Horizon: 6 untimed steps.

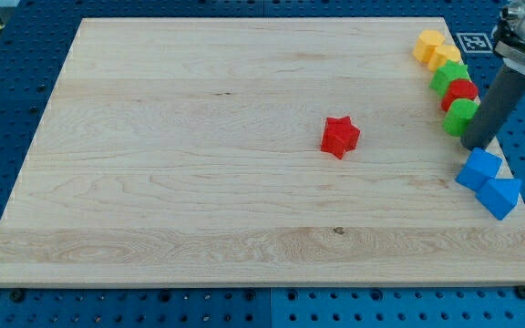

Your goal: Place the red circle at the top right of the red star

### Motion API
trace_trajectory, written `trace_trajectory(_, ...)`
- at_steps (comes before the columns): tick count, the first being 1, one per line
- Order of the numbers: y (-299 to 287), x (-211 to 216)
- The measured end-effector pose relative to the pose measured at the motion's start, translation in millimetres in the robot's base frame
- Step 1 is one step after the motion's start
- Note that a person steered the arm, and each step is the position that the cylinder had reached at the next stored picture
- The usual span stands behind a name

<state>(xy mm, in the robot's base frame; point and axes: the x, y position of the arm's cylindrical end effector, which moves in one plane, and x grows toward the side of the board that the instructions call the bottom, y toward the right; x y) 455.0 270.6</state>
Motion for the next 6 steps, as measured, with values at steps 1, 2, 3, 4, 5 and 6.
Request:
trace_trajectory(1,19.8,0.0)
trace_trajectory(2,35.8,-30.9)
trace_trajectory(3,38.0,-82.4)
trace_trajectory(4,-7.9,-91.3)
trace_trajectory(5,-29.1,-85.5)
trace_trajectory(6,-29.1,-79.3)
